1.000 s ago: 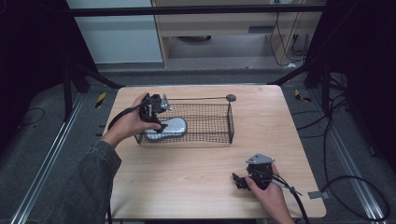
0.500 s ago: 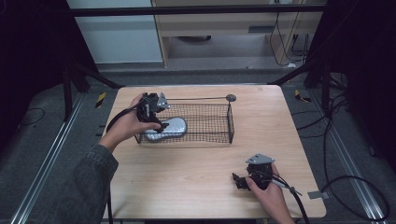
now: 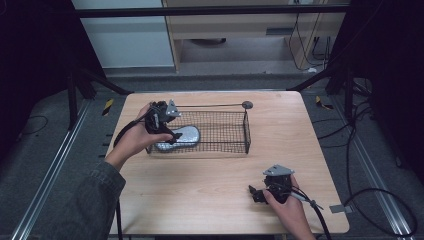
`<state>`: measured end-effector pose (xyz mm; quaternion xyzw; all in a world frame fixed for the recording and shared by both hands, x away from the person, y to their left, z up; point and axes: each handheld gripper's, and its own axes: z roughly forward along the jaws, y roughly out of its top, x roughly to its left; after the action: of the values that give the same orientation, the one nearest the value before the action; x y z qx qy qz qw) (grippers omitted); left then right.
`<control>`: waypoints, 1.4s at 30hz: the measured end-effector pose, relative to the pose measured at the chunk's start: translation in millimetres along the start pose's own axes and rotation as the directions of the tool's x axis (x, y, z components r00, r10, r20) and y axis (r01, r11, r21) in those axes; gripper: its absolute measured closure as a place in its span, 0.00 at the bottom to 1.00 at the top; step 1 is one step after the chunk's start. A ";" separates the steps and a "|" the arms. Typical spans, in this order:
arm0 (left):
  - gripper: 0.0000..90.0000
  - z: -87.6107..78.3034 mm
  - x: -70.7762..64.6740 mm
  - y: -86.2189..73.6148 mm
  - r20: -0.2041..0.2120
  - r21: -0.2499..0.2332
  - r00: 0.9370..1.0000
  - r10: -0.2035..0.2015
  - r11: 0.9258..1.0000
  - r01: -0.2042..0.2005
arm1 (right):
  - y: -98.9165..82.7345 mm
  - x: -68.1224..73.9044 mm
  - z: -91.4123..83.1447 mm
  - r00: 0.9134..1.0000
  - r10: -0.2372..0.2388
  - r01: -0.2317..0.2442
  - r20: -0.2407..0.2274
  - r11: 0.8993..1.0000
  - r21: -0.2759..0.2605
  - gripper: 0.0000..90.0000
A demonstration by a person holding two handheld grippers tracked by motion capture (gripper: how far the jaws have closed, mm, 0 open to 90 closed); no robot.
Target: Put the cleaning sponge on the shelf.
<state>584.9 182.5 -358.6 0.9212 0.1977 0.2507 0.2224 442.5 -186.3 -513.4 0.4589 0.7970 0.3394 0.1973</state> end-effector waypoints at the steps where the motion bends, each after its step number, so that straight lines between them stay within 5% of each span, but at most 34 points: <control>1: 0.05 -1.4 -1.5 -0.4 -0.002 -0.001 1.000 -0.009 1.000 0.009 | 0.0 0.0 0.0 1.000 0.000 0.000 0.000 1.000 0.000 0.00; 7: 0.05 -10.1 -10.5 -6.0 -0.008 -0.017 0.998 -0.063 0.998 0.063 | 0.0 0.0 0.0 1.000 0.000 0.000 0.000 1.000 0.000 0.00; 15: 0.04 -17.7 -17.0 -8.5 -0.010 -0.028 0.996 -0.087 0.996 0.087 | 0.3 0.2 -0.1 1.000 0.004 -0.004 -0.001 1.000 0.002 0.00; 24: 0.04 -28.8 -32.0 -18.5 -0.003 -0.067 0.989 -0.147 0.987 0.147 | 1.8 -0.4 1.6 1.000 -0.001 0.001 0.000 1.000 0.001 0.00; 42: 0.04 -34.3 -71.6 -35.9 0.025 -0.077 0.987 -0.162 0.984 0.163 | 1.6 -0.1 1.4 1.000 0.002 -0.002 0.000 1.000 0.001 0.00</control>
<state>500.0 188.6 -377.0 0.8948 0.2599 0.2306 0.2803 444.4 -185.3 -513.3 0.4598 0.7968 0.3392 0.1965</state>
